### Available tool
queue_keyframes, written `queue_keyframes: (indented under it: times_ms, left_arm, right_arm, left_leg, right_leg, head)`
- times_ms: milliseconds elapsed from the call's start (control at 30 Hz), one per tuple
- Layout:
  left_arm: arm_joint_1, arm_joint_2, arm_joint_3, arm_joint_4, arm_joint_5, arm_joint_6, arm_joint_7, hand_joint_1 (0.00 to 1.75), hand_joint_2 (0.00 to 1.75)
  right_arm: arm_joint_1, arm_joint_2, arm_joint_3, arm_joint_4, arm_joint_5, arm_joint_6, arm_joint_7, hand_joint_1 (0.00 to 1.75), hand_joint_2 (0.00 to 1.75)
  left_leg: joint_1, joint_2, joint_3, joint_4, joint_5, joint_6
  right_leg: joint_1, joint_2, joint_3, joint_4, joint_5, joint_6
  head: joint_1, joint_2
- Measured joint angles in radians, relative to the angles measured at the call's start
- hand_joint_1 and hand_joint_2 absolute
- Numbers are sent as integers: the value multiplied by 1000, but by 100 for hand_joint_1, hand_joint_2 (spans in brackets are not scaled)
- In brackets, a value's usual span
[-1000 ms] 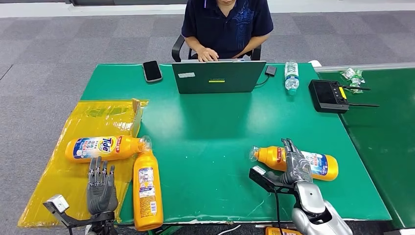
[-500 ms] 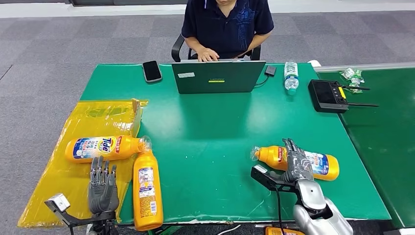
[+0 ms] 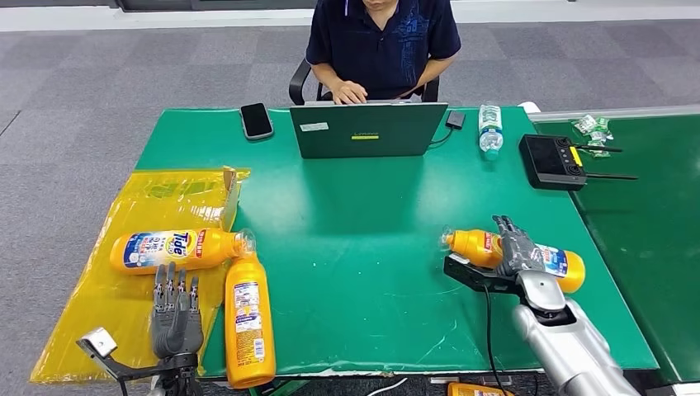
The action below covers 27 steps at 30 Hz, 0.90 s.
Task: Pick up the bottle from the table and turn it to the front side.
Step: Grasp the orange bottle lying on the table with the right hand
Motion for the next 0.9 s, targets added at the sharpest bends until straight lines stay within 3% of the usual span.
queue_keyframes:
  times_ms: [267, 400, 900]
  left_arm:
    - [-19, 0, -12, 40, 114, -55, 27, 0, 175]
    - [-31, 0, -15, 65, 167, -78, 53, 0, 175]
    - [-41, 1, -16, 106, 190, -86, 63, 0, 175]
  right_arm:
    - [-138, -54, 86, 172, -94, 52, -53, 3, 175]
    - [-200, -56, 128, 246, -116, 72, -50, 175, 175]
    - [-259, -58, 173, 340, -137, 73, -58, 175, 175]
  left_leg:
    - [0, 0, 3, 0, 0, 0]
    - [0, 1, 4, 0, 1, 1]
    - [0, 1, 4, 1, 1, 0]
  right_leg:
    - [0, 1, 4, 0, 1, 1]
    - [0, 1, 5, 0, 2, 1]
    - [0, 1, 5, 0, 2, 1]
  head:
    - [0, 0]
    - [0, 0]
    - [0, 0]
